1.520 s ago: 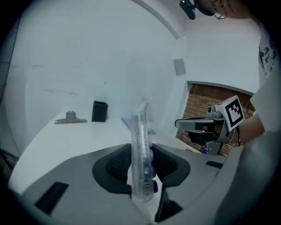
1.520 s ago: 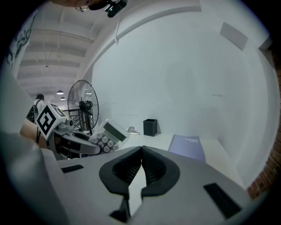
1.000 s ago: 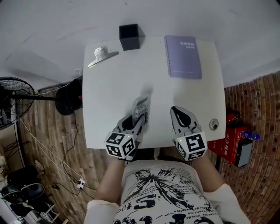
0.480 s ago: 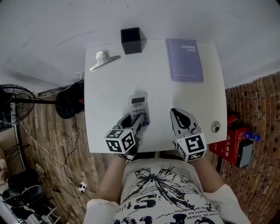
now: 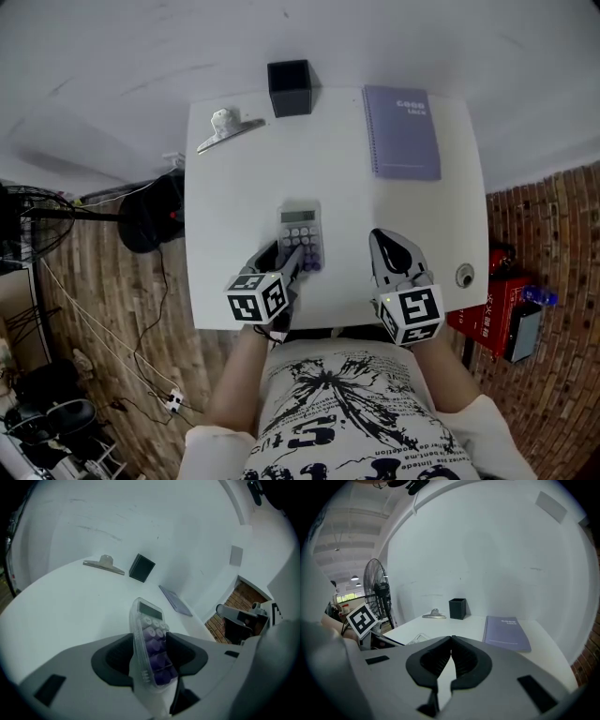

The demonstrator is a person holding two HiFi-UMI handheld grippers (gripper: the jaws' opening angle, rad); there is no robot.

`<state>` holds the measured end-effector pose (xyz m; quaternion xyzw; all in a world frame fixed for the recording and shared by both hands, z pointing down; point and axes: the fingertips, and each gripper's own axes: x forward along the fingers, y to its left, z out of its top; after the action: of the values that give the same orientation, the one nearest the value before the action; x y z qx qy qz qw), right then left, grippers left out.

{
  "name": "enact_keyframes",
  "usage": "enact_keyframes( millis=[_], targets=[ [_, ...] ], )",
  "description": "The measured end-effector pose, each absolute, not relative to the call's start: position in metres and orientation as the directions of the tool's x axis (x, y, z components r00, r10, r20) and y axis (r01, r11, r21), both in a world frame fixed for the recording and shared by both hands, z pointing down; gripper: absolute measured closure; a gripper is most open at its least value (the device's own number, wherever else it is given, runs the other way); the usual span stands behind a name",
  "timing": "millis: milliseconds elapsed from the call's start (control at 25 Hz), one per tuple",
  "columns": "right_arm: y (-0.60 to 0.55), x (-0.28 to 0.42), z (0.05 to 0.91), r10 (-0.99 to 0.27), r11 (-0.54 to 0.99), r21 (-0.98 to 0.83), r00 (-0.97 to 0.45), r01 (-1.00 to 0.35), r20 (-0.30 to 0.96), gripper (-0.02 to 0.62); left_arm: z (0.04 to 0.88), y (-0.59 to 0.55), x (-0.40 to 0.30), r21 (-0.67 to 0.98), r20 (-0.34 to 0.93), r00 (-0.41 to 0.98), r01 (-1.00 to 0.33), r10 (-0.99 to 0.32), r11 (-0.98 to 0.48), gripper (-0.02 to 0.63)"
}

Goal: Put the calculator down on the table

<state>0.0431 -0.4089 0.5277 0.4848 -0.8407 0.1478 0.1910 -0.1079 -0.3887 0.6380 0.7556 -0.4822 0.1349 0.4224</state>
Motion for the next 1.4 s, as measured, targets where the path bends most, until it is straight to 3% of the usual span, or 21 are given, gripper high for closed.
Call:
enact_keyframes(
  millis=[280, 480, 760, 1120, 1400],
  targets=[
    [-0.406, 0.035, 0.531, -0.75, 0.497, -0.049, -0.458, -0.866, 0.478, 0.58, 0.64, -0.391, -0.116, 0.456, 0.641, 0.476, -0.867, -0.602, -0.2, 0.371],
    [-0.406, 0.031, 0.519, -0.758, 0.504, -0.028, -0.458, -0.863, 0.464, 0.58, 0.622, -0.394, -0.124, 0.39, 0.623, 0.451, -0.887, -0.639, -0.246, 0.405],
    [-0.404, 0.024, 0.481, -0.781, 0.534, 0.01, -0.489, -0.846, 0.389, 0.58, 0.542, -0.405, -0.128, 0.299, 0.461, 0.484, -0.874, -0.744, -0.383, 0.449],
    [-0.399, 0.023, 0.435, -0.793, 0.574, 0.048, -0.54, -0.818, 0.28, 0.58, 0.423, -0.397, -0.127, 0.141, 0.196, 0.534, -0.845, -0.822, -0.515, 0.575],
    [-0.393, 0.028, 0.403, -0.796, 0.595, 0.083, -0.572, -0.799, 0.196, 0.581, 0.383, -0.376, -0.113, 0.026, 0.118, 0.57, -0.821, -0.813, -0.571, 0.592]
  ],
)
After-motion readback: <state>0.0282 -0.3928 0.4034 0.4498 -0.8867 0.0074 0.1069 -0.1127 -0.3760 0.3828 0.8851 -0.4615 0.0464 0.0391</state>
